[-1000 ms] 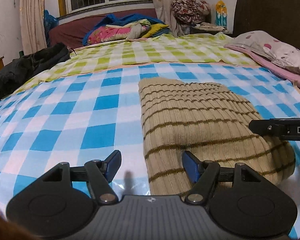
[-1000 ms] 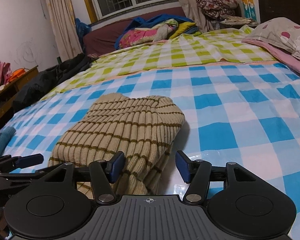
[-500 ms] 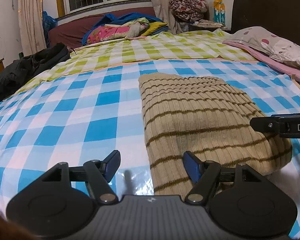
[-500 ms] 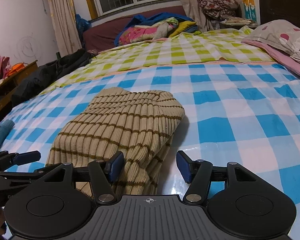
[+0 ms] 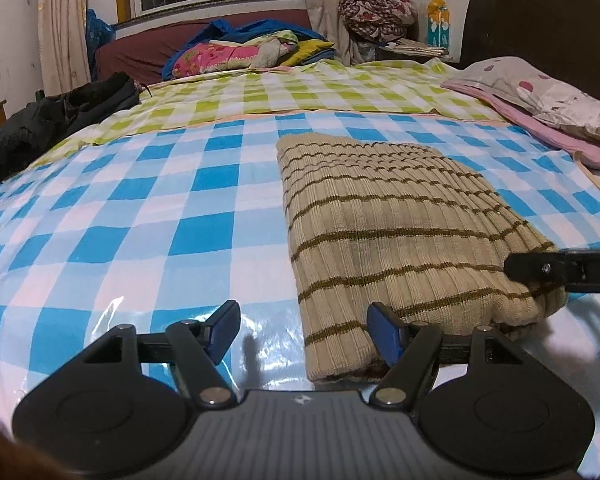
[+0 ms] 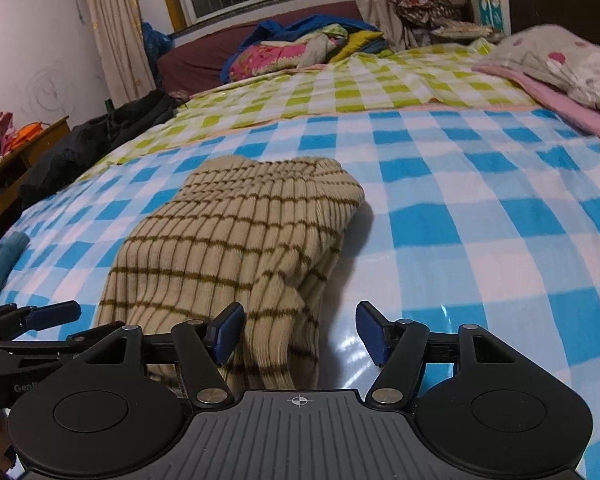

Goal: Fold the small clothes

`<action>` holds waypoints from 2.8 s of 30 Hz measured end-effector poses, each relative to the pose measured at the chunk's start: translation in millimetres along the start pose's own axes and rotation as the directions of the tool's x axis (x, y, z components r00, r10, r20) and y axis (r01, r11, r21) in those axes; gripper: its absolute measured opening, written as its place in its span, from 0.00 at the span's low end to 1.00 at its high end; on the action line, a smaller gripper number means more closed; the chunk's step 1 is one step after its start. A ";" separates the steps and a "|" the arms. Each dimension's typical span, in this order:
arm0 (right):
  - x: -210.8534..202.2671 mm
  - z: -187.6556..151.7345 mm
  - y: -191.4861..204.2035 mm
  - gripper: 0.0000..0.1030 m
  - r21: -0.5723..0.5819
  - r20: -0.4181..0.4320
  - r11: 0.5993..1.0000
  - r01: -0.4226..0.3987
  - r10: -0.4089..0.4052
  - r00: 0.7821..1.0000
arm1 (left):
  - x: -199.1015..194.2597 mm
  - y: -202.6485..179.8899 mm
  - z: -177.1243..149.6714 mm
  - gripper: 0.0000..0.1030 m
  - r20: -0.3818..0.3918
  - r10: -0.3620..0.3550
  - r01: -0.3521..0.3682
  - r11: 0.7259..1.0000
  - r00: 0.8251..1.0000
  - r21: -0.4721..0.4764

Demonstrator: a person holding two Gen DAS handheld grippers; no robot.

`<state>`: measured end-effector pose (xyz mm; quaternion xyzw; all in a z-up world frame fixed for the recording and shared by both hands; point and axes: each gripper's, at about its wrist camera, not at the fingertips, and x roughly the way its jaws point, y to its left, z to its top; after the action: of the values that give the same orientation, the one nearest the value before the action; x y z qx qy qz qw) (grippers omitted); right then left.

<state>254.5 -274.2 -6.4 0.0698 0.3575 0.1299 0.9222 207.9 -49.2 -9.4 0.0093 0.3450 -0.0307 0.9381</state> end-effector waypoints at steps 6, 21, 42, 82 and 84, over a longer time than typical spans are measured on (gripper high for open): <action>-5.9 -4.7 -10.3 0.61 0.086 -0.002 0.996 -0.023 0.023 1.000 | -10.4 2.8 -1.3 0.73 0.021 -0.039 0.040 0.999 0.999 -0.013; -24.3 -32.2 5.5 0.62 0.089 -0.014 0.996 0.015 -0.013 1.000 | -23.9 -3.7 -22.4 0.74 -0.009 -0.061 0.060 0.998 0.998 -0.013; -54.0 -84.4 44.8 0.63 0.000 -0.002 0.996 0.084 -0.084 0.996 | -52.2 -19.4 -58.3 0.85 -0.034 -0.019 0.018 1.000 0.999 -0.010; -77.6 -106.9 53.1 0.68 0.011 0.013 0.990 0.140 -0.140 0.990 | -74.1 -19.9 -72.7 1.00 -0.065 0.007 -0.009 0.999 0.998 -0.033; -76.6 -107.5 54.1 0.68 0.008 0.006 0.989 0.147 -0.147 0.989 | -74.2 -20.1 -73.0 1.00 -0.067 0.010 -0.012 0.999 0.998 -0.030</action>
<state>117.0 -240.8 -24.3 0.0470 0.3589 0.0599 0.9303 103.0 -62.7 -16.9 -0.0022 0.3765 -0.0197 0.9262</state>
